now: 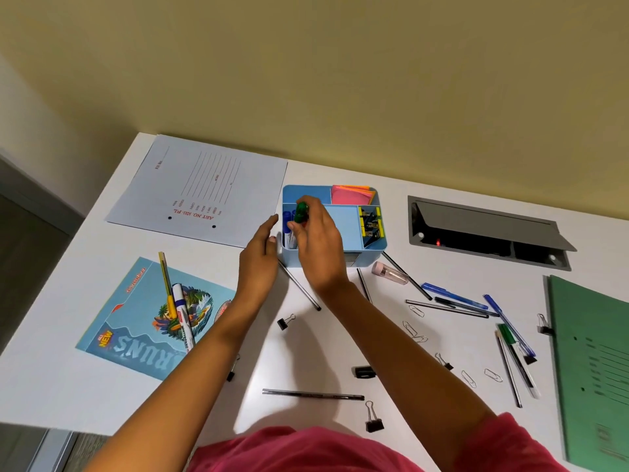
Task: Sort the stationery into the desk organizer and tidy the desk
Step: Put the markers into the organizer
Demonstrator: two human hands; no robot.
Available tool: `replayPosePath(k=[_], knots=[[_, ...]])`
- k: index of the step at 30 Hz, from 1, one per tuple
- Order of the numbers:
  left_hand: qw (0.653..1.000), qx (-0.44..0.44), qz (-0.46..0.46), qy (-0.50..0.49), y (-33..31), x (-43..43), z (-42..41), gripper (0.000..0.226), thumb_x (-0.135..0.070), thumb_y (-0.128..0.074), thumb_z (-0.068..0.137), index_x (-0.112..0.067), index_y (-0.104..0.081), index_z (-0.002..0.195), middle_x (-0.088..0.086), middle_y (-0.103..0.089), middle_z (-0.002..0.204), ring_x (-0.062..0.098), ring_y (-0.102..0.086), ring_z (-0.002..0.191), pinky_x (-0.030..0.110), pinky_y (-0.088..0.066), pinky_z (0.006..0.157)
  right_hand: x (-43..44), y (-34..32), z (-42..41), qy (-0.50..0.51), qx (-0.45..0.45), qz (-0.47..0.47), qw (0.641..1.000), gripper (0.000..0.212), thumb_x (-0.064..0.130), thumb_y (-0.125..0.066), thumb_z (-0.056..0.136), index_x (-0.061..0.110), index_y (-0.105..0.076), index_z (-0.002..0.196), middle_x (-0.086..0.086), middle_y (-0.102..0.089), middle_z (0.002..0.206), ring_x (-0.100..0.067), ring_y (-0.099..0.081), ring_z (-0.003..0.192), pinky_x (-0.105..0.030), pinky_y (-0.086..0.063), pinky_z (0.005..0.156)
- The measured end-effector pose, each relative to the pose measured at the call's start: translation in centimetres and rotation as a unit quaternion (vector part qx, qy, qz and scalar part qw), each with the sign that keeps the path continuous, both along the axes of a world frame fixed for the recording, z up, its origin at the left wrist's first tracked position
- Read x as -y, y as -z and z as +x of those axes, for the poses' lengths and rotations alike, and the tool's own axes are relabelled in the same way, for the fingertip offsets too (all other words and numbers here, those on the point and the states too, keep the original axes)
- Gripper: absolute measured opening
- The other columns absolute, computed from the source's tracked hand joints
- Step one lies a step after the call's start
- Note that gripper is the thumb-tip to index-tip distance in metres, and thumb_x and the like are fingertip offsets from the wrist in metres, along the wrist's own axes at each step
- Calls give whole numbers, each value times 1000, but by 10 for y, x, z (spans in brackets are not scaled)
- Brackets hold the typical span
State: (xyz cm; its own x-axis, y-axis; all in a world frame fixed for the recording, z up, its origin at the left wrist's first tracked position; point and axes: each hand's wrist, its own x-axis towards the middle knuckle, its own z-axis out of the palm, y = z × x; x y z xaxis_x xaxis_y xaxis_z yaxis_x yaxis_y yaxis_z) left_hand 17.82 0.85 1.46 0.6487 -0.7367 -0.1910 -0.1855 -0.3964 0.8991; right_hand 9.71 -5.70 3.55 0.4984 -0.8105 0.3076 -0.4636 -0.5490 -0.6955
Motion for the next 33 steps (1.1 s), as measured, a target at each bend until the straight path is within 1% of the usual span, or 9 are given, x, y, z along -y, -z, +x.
replayPosePath(k=[3,8,11,14,17,20,26,31,33], knots=[[1000,2,-9,23,-3,8,-4,45,-15,-35,102,-25,-33,145,-1,-37,150,17,-39,135,13,-29,95,2,14,2,15,-42,-26,999,38,5,-59,90,4,-49,127,-15,-59,116,-30,-55,105,-39,-50,89],[999,16,-19,35,2,13,-1,49,-11,-41,100,-26,-31,145,-2,-34,151,16,-36,137,12,-29,93,9,25,3,1,-77,-64,995,29,1,-59,89,1,-56,118,-19,-54,115,-33,-54,103,-46,-51,81],[998,23,-32,45,2,12,1,49,-8,-42,99,-25,-34,144,-1,-37,149,15,-38,135,10,-29,92,12,24,2,-19,-82,-63,994,39,-4,-61,84,2,-55,122,-20,-52,125,-35,-51,115,-47,-49,90],[997,17,-58,56,2,10,0,47,-9,-42,99,-21,-34,144,0,-42,146,12,-42,131,12,-32,96,9,22,3,-54,-82,-68,993,41,10,-42,93,5,-50,132,-15,-47,139,-31,-43,129,-42,-40,107],[997,-4,-65,51,3,10,-3,46,-15,-40,101,-20,-29,145,-1,-43,144,6,-45,120,18,-34,96,5,27,6,-75,-90,-75,990,49,22,-26,95,3,-50,133,-14,-49,139,-30,-43,132,-42,-34,111],[998,-8,-50,45,5,11,-4,46,-14,-38,101,-22,-29,145,0,-43,145,8,-45,119,21,-35,96,4,39,6,-82,-108,-69,988,48,21,-26,96,2,-48,134,-14,-50,139,-30,-41,134,-46,-34,111],[997,7,-25,72,9,10,-10,45,-12,-36,101,-17,-30,145,4,-38,149,20,-40,135,21,-31,102,1,55,-9,-108,-131,-135,976,52,7,-42,98,8,-26,147,-8,-27,155,-22,-17,146,-40,-16,120],[997,7,-32,72,5,13,-9,46,-12,-44,99,-18,-34,143,4,-43,145,21,-44,131,20,-34,99,2,46,-16,-112,-96,-99,984,50,7,-38,98,6,-27,147,-8,-25,156,-22,-14,146,-39,-15,120],[997,6,-38,74,2,15,-9,48,-9,-52,95,-19,-37,139,4,-45,143,21,-45,130,16,-36,94,2,42,-31,-80,-56,-73,993,47,5,-34,98,4,-32,145,-10,-32,152,-22,-20,145,-37,-18,119]])
